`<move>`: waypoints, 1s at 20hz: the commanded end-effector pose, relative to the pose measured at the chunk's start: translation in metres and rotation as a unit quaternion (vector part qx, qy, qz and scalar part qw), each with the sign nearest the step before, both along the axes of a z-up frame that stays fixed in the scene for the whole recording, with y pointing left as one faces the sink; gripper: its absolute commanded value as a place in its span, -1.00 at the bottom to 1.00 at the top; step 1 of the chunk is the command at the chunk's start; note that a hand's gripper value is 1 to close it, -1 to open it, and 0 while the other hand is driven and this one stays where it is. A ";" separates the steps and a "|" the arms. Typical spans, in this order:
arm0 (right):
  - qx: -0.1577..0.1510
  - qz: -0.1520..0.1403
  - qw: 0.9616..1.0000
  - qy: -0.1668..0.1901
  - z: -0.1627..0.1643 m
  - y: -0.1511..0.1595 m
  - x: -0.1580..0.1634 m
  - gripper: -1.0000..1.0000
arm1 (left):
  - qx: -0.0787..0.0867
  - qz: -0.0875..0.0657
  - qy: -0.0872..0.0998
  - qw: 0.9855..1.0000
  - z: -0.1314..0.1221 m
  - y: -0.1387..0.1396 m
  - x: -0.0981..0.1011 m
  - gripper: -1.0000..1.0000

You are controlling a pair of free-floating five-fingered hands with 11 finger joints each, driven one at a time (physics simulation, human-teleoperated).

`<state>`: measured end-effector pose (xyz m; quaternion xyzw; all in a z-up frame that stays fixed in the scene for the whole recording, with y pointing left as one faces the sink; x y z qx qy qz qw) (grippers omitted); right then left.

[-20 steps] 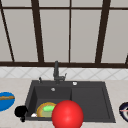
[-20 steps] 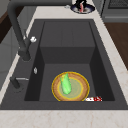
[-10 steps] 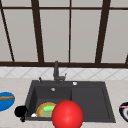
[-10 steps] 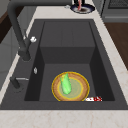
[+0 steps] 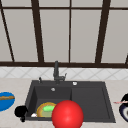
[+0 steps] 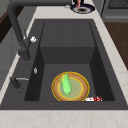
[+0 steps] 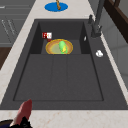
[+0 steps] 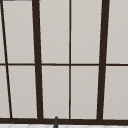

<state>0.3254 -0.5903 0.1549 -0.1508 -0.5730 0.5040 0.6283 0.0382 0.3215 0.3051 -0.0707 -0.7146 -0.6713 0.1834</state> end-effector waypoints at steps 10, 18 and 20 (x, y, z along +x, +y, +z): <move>-0.067 -0.002 0.998 -0.001 -0.013 0.094 0.016 1.00 | 0.000 0.000 0.000 1.000 0.000 0.000 0.000 0.00; -0.108 -0.004 0.994 -0.032 -0.012 0.133 0.030 1.00 | 0.000 0.000 0.000 1.000 0.000 0.000 0.000 0.00; -0.119 -0.004 0.993 -0.022 -0.019 0.149 0.035 1.00 | 0.000 0.000 0.000 1.000 0.000 0.000 0.000 0.00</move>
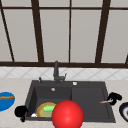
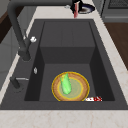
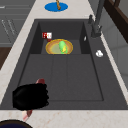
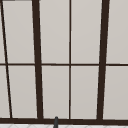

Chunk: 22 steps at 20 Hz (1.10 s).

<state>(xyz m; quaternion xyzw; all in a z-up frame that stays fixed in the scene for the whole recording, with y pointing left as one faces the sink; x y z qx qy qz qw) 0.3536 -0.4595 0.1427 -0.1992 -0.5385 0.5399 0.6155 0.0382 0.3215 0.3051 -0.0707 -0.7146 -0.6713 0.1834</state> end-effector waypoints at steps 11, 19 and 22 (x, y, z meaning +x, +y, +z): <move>-0.036 -0.006 0.999 -0.010 -0.027 0.104 0.036 1.00 | 0.000 0.000 0.000 1.000 0.000 0.000 0.000 0.00; -0.039 -0.006 0.999 -0.012 -0.039 0.169 0.056 1.00 | 0.000 0.000 0.000 1.000 0.000 0.000 0.000 0.00; -0.040 -0.006 0.999 -0.012 -0.044 0.193 0.063 1.00 | 0.000 0.000 0.000 1.000 0.000 0.000 0.000 0.00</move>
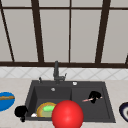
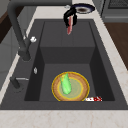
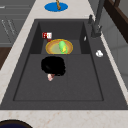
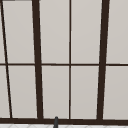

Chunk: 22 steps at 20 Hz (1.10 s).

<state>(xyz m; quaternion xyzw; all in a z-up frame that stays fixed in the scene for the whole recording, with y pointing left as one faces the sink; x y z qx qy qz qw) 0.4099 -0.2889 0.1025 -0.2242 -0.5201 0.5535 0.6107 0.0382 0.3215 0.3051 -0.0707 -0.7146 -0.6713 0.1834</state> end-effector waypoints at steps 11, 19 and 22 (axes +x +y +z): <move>-0.007 -0.001 1.000 -0.003 -0.016 0.112 0.012 1.00 | 0.000 0.000 0.000 1.000 0.000 0.000 0.000 0.00; -0.009 0.013 1.000 -0.011 -0.029 0.171 -0.014 1.00 | 0.000 0.000 0.000 1.000 0.000 0.000 0.000 0.00; -0.002 0.013 1.000 -0.013 -0.038 0.192 -0.028 1.00 | 0.000 0.000 0.000 1.000 0.000 0.000 0.000 0.00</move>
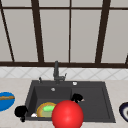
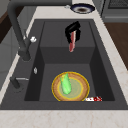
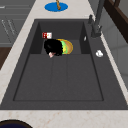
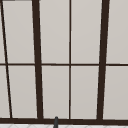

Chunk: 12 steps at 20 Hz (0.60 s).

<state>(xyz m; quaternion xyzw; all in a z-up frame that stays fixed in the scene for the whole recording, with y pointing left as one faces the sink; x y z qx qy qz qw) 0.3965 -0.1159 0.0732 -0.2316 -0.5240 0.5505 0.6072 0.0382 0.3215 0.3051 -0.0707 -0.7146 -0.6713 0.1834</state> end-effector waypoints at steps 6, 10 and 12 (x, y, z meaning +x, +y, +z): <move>-0.027 0.003 1.000 -0.011 -0.020 0.068 -0.030 1.00 | 0.000 0.000 0.000 1.000 0.000 0.000 0.000 0.00; -0.117 -0.004 0.993 -0.033 -0.014 0.091 -0.030 1.00 | 0.000 0.000 0.000 1.000 0.000 0.000 0.000 0.00; -0.159 -0.010 0.987 -0.035 -0.013 0.101 -0.030 1.00 | 0.000 0.000 0.000 1.000 0.000 0.000 0.000 0.00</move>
